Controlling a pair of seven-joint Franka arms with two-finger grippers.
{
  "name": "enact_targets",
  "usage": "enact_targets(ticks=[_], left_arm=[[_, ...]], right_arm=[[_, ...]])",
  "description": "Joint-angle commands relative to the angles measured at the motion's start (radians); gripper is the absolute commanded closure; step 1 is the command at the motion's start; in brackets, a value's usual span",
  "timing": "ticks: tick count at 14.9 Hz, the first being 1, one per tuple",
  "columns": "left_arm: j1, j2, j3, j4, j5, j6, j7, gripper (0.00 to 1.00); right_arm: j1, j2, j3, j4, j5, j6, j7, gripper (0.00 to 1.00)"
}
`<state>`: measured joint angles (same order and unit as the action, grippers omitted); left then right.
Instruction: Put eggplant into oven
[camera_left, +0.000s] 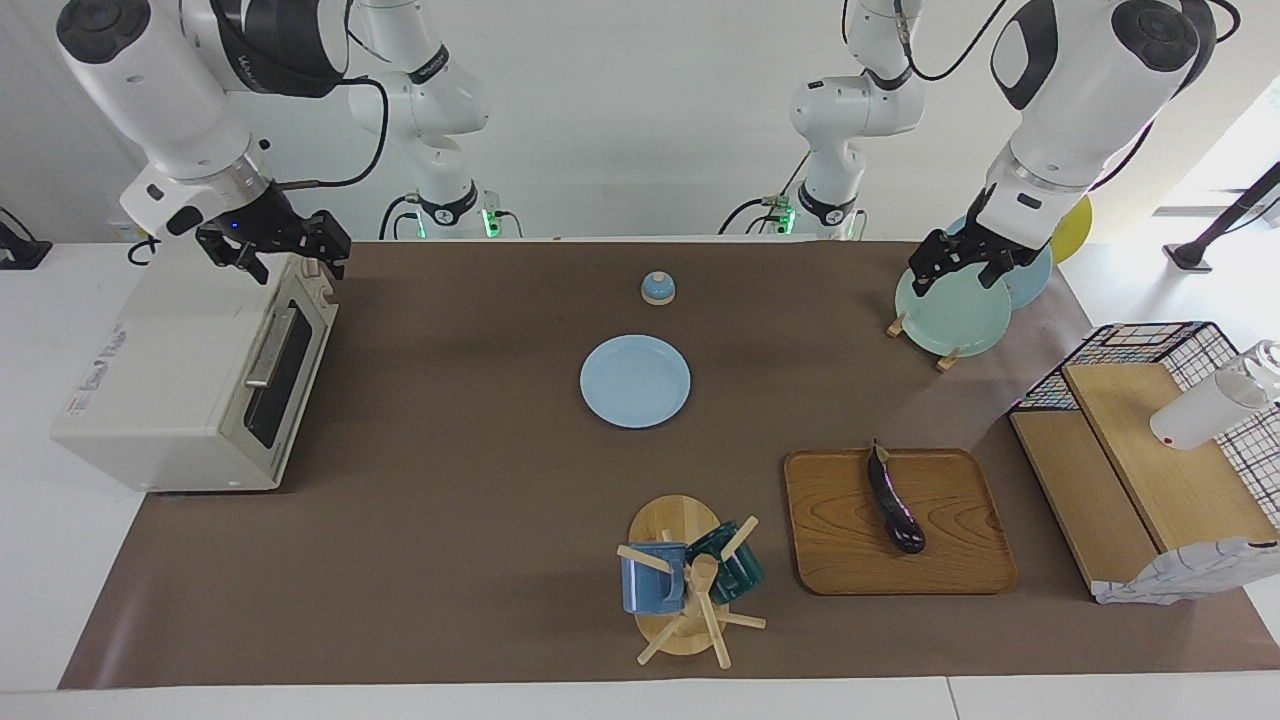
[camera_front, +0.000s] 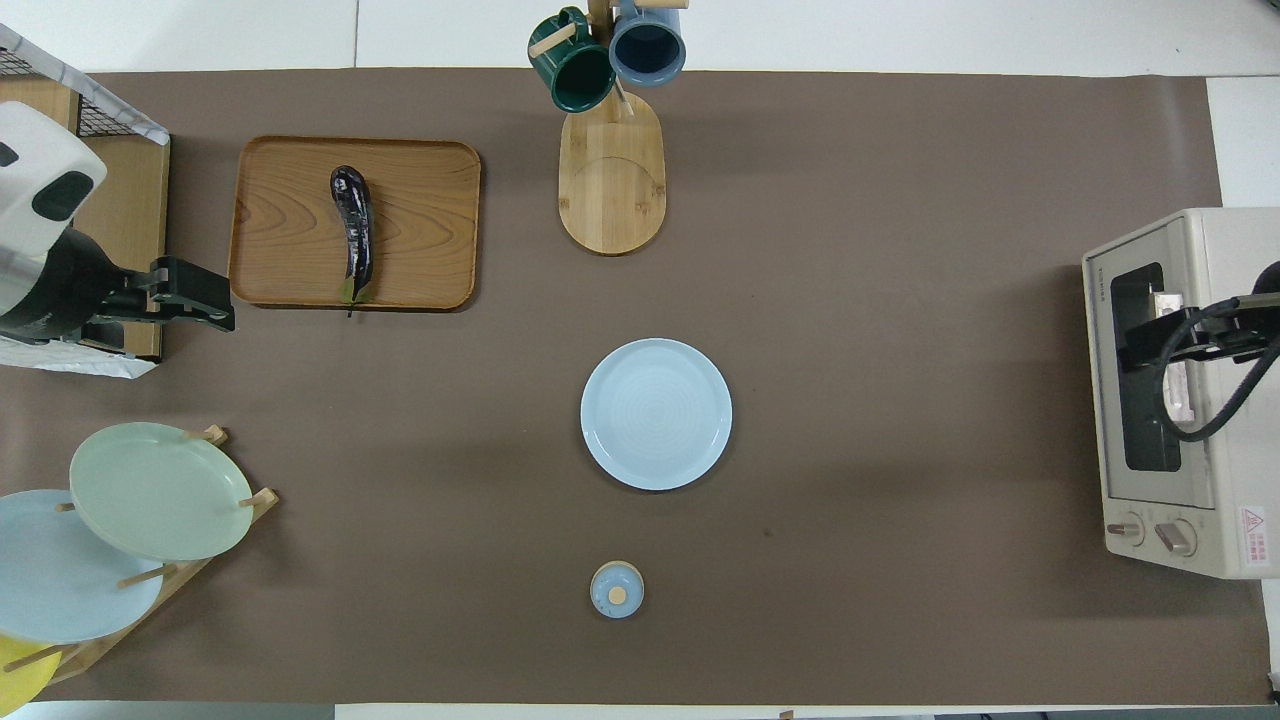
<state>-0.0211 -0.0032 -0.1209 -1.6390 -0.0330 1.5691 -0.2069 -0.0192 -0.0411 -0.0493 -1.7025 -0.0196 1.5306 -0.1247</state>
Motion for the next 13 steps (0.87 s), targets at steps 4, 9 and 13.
enact_targets(ticks=[4, 9, 13], left_arm=[[-0.005, -0.001, 0.001, -0.004, -0.015, 0.078, -0.045, 0.0], [-0.008, 0.09, 0.001, -0.006, -0.047, 0.166, -0.042, 0.0], [-0.028, 0.306, 0.003, 0.091, -0.038, 0.264, -0.04, 0.0]], right_arm=[[-0.004, -0.008, 0.003, -0.002, -0.006, 0.006, 0.014, 0.0], [-0.005, -0.008, 0.003, -0.002, -0.006, 0.006, 0.014, 0.0], [-0.005, -0.008, 0.003, -0.002, -0.006, 0.006, 0.014, 0.0]])
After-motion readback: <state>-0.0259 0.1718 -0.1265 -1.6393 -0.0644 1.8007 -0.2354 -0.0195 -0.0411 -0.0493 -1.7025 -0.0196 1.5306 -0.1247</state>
